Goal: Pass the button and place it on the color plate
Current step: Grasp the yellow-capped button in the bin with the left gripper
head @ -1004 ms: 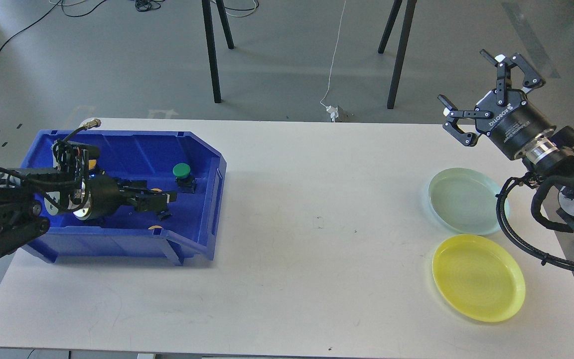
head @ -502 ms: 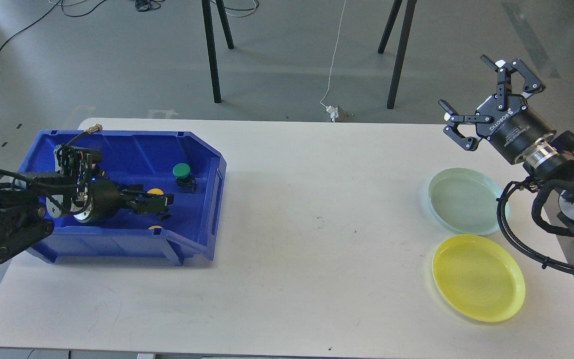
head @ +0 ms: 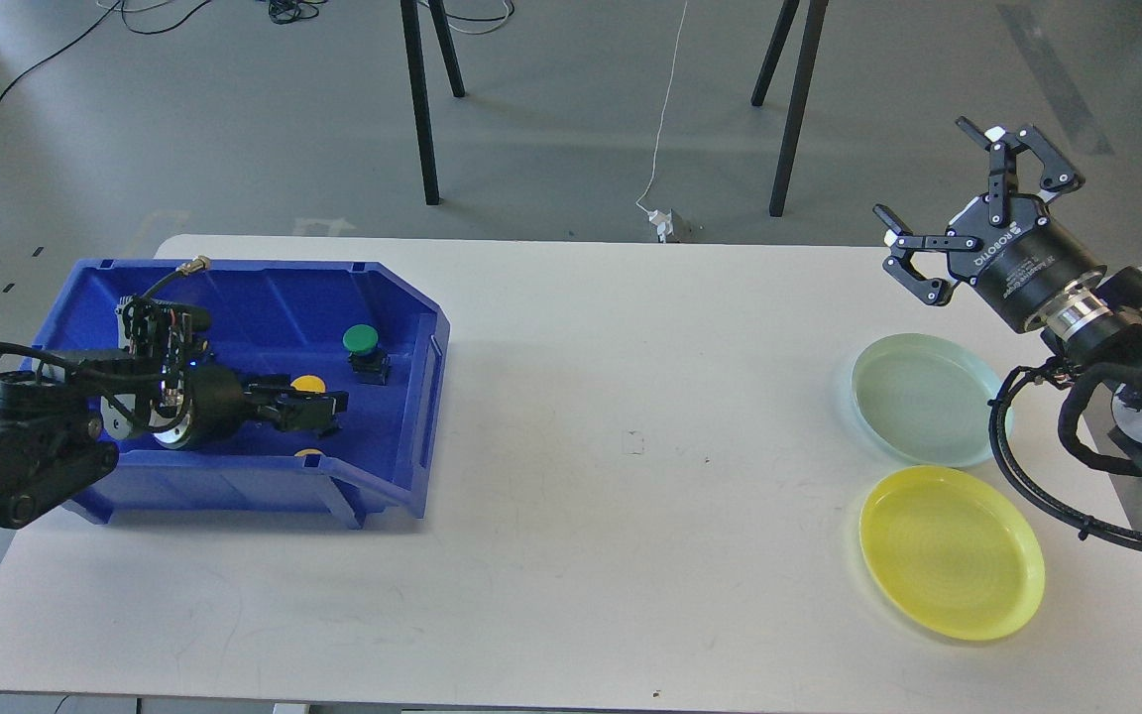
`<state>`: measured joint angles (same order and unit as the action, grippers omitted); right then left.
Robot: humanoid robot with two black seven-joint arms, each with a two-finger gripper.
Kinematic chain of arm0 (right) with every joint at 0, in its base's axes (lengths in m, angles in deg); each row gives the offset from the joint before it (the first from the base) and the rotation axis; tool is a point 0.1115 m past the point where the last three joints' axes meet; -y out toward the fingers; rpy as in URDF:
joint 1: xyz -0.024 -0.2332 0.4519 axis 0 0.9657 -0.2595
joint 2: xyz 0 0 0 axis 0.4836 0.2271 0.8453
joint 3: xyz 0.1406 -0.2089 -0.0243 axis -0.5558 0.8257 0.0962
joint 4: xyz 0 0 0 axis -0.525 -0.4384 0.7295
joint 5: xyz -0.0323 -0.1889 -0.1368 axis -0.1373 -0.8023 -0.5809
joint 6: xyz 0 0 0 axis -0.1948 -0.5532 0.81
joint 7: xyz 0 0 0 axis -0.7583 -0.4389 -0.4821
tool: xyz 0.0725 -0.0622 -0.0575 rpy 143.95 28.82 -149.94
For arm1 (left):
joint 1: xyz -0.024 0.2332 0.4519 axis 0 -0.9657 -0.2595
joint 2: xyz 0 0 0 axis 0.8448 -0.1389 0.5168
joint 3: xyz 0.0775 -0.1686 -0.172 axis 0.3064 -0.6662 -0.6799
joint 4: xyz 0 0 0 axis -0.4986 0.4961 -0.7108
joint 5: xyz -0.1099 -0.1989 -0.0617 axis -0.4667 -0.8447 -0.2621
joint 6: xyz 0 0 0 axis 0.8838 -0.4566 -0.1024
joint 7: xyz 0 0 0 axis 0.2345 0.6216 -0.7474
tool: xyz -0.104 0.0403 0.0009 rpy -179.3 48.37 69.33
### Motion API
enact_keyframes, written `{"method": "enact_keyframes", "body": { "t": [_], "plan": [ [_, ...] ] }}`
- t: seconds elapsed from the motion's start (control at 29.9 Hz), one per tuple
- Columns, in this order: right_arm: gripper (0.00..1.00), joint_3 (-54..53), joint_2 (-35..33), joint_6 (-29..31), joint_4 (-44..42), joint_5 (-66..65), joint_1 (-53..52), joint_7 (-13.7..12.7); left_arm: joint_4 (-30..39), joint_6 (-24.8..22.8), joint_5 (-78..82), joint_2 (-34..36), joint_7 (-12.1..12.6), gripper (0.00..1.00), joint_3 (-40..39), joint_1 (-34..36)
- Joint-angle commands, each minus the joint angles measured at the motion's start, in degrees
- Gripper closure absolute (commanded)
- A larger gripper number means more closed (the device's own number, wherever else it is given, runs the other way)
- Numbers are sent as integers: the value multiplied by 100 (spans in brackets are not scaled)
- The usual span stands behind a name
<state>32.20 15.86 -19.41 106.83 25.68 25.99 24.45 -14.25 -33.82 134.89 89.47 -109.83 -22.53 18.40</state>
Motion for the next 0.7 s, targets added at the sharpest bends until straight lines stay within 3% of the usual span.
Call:
{"method": "enact_keyframes", "body": {
  "t": [0.0,0.23,0.33,0.47,0.64,0.67],
  "plan": [
    [1,1,0,0,0,0,20,0,-27,-1,3,-30,0,9,0,4],
    [1,1,-8,0,0,0,29,9,-35,-10,3,-30,0,18,0,13],
    [1,1,-8,0,0,0,29,0,-53,-10,3,-30,0,38,0,13],
    [1,0,-8,0,0,0,37,17,-79,8,152,-30,0,53,9,13],
    [1,-8,-8,0,0,0,72,26,-79,25,223,-22,0,62,26,48],
    [1,-8,-8,0,0,0,81,26,-79,25,231,-22,0,69,26,57]
  ]
}}
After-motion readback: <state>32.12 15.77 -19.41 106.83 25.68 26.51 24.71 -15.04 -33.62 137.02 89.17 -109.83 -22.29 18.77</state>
